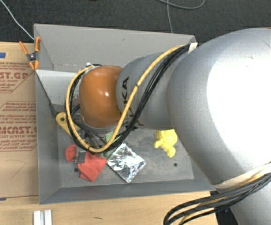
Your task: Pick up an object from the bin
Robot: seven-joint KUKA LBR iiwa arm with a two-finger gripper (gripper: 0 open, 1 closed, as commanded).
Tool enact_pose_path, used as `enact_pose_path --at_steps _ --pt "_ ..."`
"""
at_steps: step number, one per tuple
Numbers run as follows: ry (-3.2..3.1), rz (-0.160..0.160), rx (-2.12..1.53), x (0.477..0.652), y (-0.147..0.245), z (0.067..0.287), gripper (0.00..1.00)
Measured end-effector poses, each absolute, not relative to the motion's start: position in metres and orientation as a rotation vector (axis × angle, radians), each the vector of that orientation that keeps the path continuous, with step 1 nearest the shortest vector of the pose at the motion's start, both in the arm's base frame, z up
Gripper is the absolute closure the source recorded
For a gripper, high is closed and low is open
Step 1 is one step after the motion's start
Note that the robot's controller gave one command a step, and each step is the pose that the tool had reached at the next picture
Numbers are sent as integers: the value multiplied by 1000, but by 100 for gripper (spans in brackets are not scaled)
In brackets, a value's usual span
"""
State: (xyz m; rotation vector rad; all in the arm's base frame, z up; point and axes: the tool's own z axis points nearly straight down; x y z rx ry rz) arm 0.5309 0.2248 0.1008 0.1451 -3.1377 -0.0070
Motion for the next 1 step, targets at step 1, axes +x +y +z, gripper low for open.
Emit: enact_pose_path --at_steps 1 --pt "-3138 -7 145 531 225 101 100"
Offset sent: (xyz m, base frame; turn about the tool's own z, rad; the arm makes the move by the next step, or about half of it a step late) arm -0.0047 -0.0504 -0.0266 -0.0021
